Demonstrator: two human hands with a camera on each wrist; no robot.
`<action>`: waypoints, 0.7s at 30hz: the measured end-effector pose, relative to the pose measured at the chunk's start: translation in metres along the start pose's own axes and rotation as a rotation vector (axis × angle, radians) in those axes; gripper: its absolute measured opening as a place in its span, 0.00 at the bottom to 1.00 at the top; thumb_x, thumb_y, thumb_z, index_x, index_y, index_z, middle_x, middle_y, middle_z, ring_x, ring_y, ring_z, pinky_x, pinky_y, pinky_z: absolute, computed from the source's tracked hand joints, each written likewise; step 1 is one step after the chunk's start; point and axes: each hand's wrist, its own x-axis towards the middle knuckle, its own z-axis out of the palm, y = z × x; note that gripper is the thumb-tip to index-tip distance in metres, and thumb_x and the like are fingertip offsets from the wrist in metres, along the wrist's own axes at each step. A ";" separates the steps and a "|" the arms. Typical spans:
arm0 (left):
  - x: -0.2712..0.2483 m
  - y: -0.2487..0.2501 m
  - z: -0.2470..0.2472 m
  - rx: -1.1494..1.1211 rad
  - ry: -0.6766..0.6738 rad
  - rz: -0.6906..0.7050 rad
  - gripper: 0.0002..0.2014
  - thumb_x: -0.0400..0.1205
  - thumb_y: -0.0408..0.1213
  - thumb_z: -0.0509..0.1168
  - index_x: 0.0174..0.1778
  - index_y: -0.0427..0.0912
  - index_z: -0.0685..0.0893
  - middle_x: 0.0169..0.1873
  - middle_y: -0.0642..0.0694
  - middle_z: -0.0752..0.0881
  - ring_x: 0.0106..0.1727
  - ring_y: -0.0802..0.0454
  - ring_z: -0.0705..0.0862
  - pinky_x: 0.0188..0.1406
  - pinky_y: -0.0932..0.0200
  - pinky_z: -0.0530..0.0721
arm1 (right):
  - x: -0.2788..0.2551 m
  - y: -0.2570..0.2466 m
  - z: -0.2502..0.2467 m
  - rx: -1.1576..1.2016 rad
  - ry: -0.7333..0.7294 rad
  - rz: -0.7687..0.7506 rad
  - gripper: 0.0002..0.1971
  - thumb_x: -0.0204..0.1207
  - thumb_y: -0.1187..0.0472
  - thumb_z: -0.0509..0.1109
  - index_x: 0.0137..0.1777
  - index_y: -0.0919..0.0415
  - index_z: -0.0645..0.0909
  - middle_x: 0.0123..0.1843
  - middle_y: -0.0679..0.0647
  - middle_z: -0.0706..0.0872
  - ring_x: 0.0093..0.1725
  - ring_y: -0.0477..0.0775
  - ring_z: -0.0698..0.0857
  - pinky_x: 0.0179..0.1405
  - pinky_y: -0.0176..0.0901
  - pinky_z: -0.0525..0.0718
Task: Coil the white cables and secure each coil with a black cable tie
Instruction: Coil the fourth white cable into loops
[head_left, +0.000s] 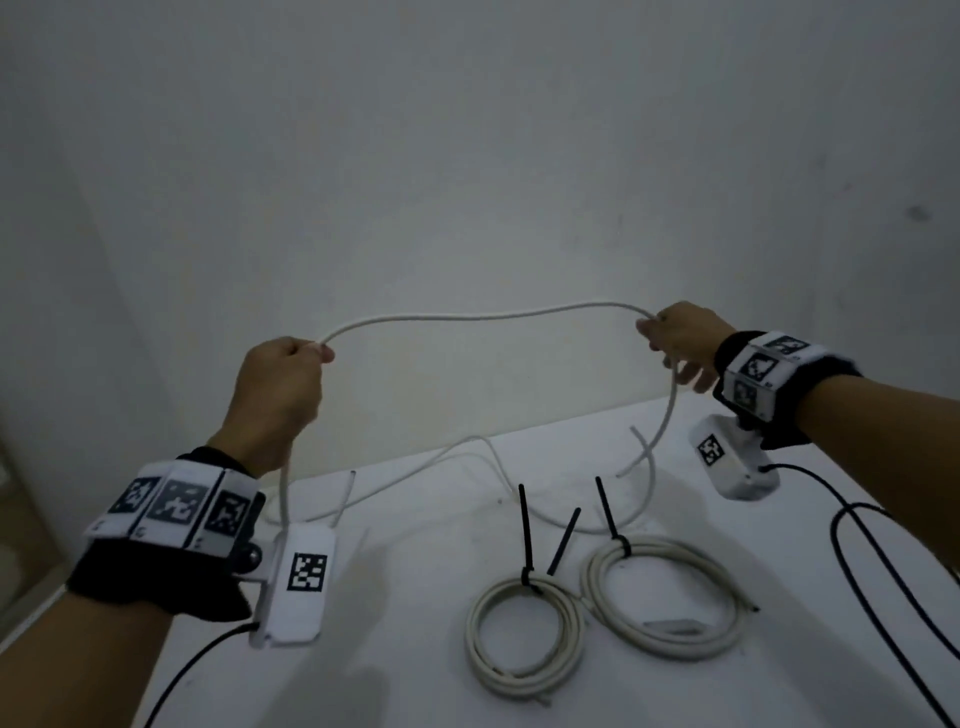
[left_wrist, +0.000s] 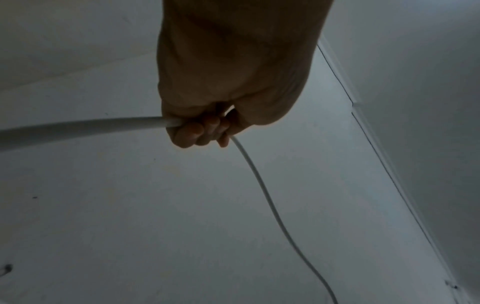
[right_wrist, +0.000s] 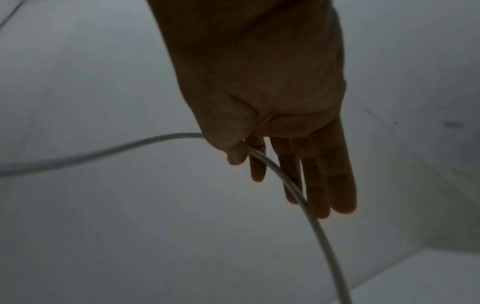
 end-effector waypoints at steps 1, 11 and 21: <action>-0.009 0.006 0.000 -0.038 -0.009 -0.018 0.12 0.85 0.31 0.54 0.41 0.36 0.82 0.27 0.43 0.73 0.25 0.49 0.70 0.25 0.60 0.68 | -0.007 -0.003 -0.008 0.164 0.021 0.014 0.20 0.83 0.49 0.57 0.47 0.69 0.77 0.43 0.65 0.82 0.33 0.63 0.82 0.31 0.47 0.82; -0.104 0.025 0.029 -0.206 -0.371 -0.059 0.16 0.87 0.41 0.56 0.49 0.30 0.83 0.22 0.47 0.70 0.20 0.52 0.68 0.18 0.61 0.70 | -0.104 -0.048 -0.049 0.347 0.001 -0.168 0.20 0.84 0.50 0.57 0.42 0.67 0.77 0.36 0.65 0.86 0.29 0.63 0.85 0.23 0.46 0.85; -0.140 0.011 0.040 -0.439 -0.115 -0.085 0.15 0.88 0.41 0.56 0.38 0.38 0.78 0.35 0.42 0.80 0.39 0.48 0.81 0.37 0.52 0.85 | -0.191 -0.044 0.007 0.923 -0.386 0.043 0.19 0.86 0.54 0.57 0.38 0.67 0.73 0.38 0.71 0.86 0.28 0.66 0.88 0.25 0.51 0.90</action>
